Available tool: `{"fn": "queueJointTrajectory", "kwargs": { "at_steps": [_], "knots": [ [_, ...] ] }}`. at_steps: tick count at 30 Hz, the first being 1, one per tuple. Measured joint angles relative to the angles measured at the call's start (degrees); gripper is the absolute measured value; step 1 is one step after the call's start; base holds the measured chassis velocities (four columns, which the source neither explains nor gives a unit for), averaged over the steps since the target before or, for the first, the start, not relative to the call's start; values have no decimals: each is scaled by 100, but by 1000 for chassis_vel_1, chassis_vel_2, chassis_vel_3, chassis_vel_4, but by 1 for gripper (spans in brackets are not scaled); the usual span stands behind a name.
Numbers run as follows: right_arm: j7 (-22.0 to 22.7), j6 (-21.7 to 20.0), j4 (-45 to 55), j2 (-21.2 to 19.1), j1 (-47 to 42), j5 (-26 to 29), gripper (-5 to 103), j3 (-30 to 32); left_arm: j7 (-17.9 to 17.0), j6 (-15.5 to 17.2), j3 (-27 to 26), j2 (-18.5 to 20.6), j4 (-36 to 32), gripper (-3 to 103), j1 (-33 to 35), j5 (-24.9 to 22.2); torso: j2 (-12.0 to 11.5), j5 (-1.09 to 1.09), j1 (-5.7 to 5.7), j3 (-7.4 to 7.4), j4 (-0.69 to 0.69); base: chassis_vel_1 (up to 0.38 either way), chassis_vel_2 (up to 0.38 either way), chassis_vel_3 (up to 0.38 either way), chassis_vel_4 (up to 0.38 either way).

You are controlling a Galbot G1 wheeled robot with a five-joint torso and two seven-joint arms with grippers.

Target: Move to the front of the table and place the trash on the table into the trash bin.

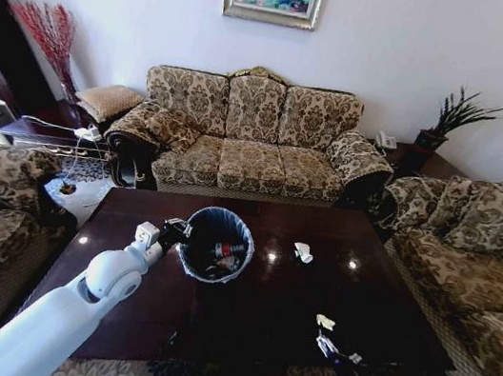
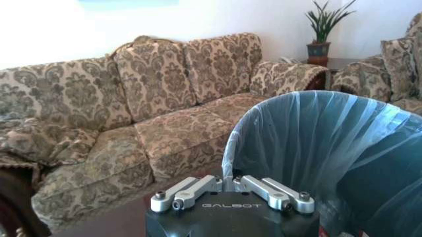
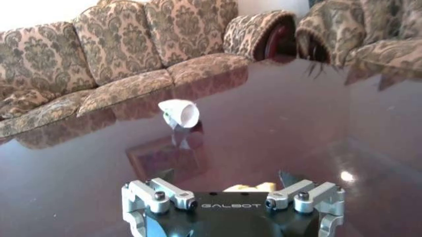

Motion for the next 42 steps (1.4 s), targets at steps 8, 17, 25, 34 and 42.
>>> {"fn": "queueJointTrajectory", "kwargs": {
  "at_steps": [8,17,25,34,42],
  "knots": [
    [284,-115,-609,27,563,-341,100,-156,0,1,1,-3,50,2,-41,1,0,1,0,0,-5,0,0,0,0],
    [695,-254,-514,54,501,-485,100,-154,41,15,20,-42,133,2,-111,75,0,0,-1,0,-4,0,0,0,0],
    [677,-250,-670,83,545,-482,100,-154,66,5,83,-70,204,2,-158,107,0,0,-1,0,-3,0,0,0,0],
    [605,-275,-829,107,656,-458,91,-169,78,-55,53,-26,211,2,-145,82,0,1,-1,0,-5,-3,-5,-7,-5],
    [522,-278,-899,119,766,-573,64,-184,80,-106,35,-21,195,2,-117,32,0,1,-1,0,-3,0,0,0,0]
  ]
}}
